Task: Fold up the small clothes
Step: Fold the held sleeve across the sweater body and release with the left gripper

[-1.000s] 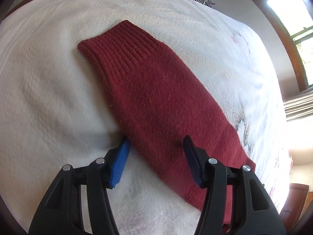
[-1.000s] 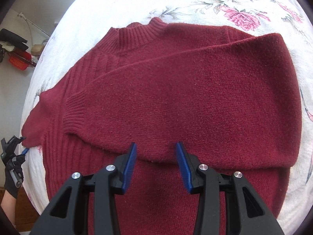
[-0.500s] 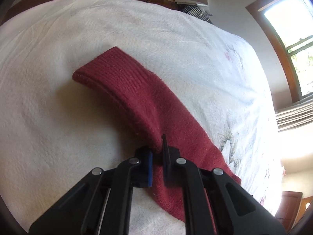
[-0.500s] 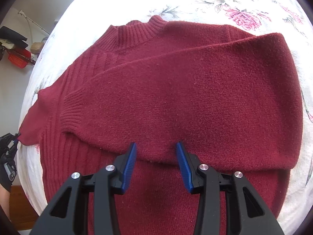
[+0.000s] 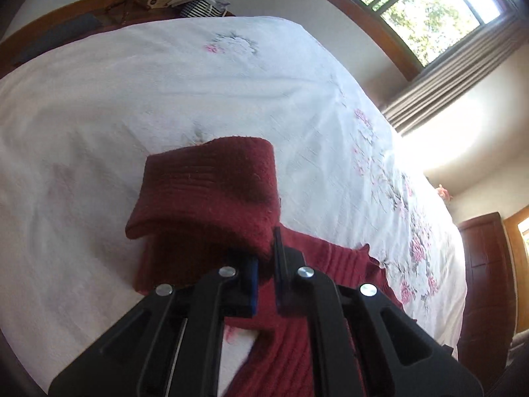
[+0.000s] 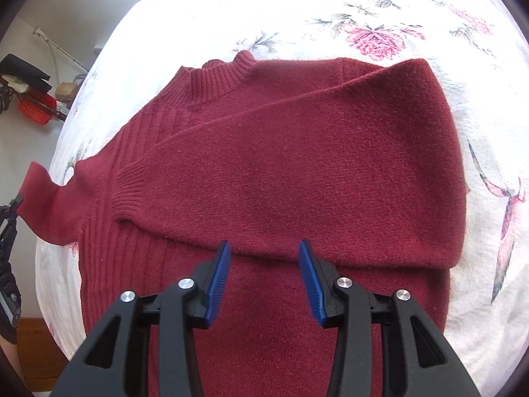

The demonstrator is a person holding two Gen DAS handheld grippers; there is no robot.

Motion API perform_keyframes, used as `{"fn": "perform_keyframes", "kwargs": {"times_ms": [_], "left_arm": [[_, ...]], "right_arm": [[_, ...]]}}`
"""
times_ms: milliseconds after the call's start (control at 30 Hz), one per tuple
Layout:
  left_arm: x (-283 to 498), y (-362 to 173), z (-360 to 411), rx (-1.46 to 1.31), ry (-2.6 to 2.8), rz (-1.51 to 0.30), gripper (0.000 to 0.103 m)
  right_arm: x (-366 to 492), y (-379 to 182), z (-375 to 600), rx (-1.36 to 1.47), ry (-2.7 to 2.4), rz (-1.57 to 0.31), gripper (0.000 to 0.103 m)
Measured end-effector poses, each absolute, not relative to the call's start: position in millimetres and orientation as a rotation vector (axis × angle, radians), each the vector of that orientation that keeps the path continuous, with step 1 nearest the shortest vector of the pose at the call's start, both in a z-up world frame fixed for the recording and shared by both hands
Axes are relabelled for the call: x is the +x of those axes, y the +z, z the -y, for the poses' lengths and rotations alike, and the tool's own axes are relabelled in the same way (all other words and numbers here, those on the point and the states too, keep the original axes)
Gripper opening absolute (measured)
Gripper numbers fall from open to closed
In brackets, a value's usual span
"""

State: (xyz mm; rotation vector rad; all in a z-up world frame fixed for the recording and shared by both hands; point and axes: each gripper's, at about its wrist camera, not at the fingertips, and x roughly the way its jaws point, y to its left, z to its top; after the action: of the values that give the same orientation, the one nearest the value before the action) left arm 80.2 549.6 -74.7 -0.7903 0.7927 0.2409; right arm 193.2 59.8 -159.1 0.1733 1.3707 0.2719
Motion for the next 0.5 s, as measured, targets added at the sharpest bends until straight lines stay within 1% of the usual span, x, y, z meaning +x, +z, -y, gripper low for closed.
{"fn": "perform_keyframes", "kwargs": {"times_ms": [267,500], "left_arm": [[119,-96,-424,-0.765,0.052,-0.88,0.005],[142,-138,-346,-0.715,-0.024,-0.997,0.005]], "right_arm": [[190,-161,-36,0.214,0.256,-1.374,0.043],[190,-163,-28,0.231,0.259,-1.374,0.043]]}}
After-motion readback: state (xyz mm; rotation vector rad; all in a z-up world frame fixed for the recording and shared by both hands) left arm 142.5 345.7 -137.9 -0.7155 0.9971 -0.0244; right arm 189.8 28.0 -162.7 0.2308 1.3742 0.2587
